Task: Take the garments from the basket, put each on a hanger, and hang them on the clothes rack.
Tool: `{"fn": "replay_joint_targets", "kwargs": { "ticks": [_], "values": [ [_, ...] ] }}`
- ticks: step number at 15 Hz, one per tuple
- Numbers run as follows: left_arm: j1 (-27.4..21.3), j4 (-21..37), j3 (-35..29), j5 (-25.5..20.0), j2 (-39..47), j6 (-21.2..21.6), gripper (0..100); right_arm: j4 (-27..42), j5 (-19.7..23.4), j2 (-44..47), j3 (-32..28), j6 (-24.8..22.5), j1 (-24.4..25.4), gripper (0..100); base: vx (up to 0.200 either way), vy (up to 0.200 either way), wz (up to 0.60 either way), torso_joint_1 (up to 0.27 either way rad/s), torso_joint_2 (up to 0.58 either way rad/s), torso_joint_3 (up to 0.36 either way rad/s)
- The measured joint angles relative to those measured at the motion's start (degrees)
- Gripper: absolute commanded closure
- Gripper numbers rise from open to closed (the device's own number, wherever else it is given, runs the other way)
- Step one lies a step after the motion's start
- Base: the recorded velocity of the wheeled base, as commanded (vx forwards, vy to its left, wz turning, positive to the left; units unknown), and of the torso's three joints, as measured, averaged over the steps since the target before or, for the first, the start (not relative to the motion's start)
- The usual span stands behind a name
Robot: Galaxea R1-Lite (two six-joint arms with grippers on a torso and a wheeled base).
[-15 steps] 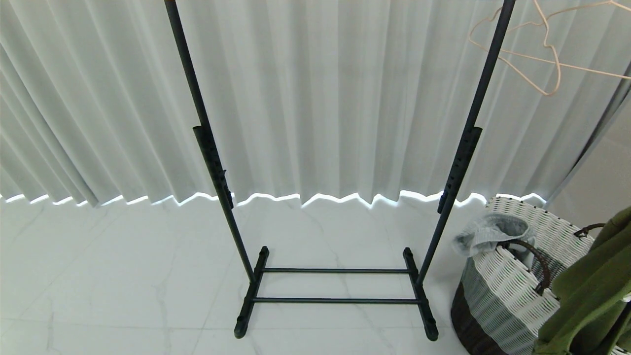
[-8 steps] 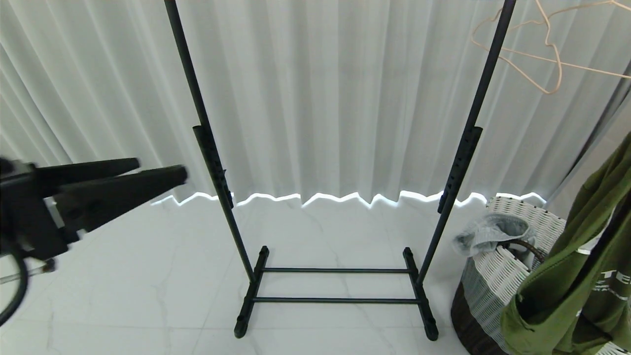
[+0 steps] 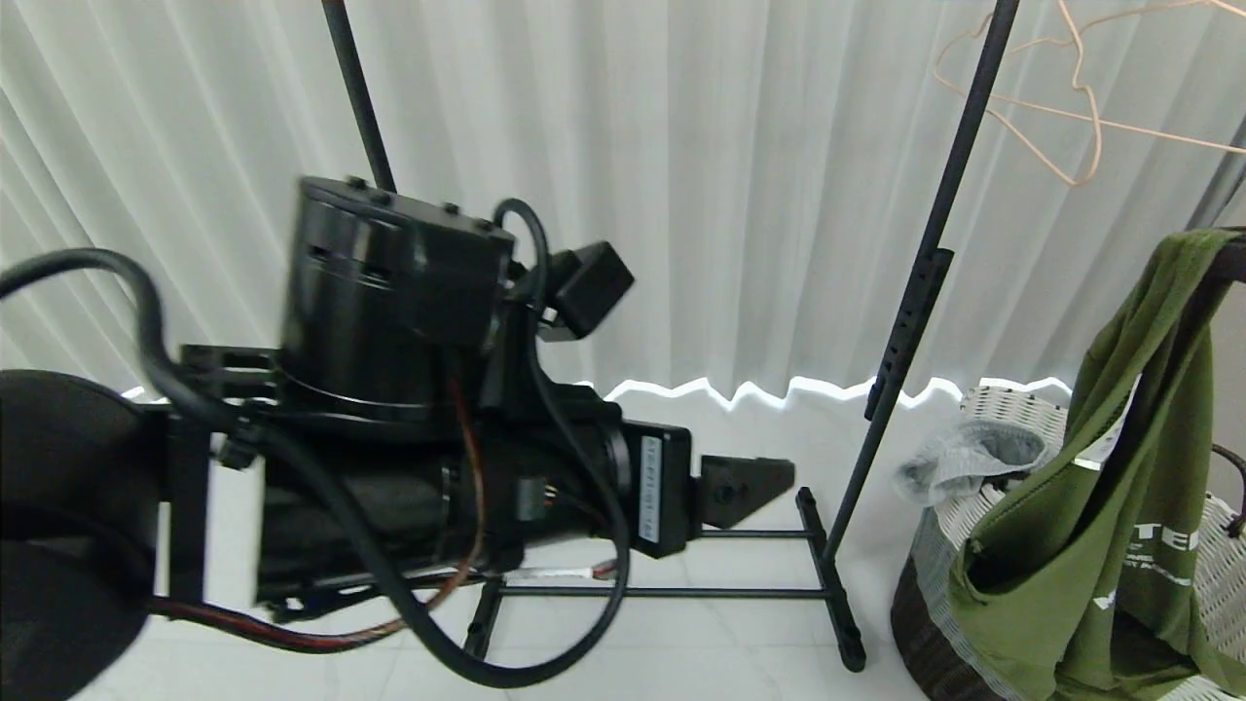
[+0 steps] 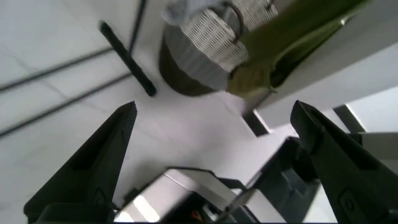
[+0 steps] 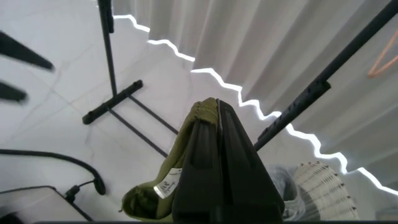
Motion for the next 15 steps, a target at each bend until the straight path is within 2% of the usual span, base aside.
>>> {"fn": "replay_joint_targets", "kwargs": {
  "ticks": [4,7,11,15],
  "values": [
    [-7.55,-0.09,-7.34,2.11,11.39,-3.47,0,0.02,0.0,1.49,0.17,1.27,3.13,100,0.0,0.0,0.0,0.0,0.0,0.0],
    [-10.03,-1.68,-12.65,2.8,18.19,-3.69,0,0.05,0.02,1.99,0.5,2.35,5.1,100,0.0,0.0,0.0,0.0,0.0,0.0],
    [-10.67,-10.11,-15.93,3.07,26.03,-3.28,0,-0.06,0.09,2.07,0.52,4.99,7.44,100,0.0,0.0,0.0,0.0,0.0,0.0],
    [-9.07,-12.13,-17.23,3.12,30.96,-3.19,0,-0.24,0.09,1.83,0.33,5.34,7.94,100,0.0,0.0,0.0,0.0,0.0,0.0]
  ]
}}
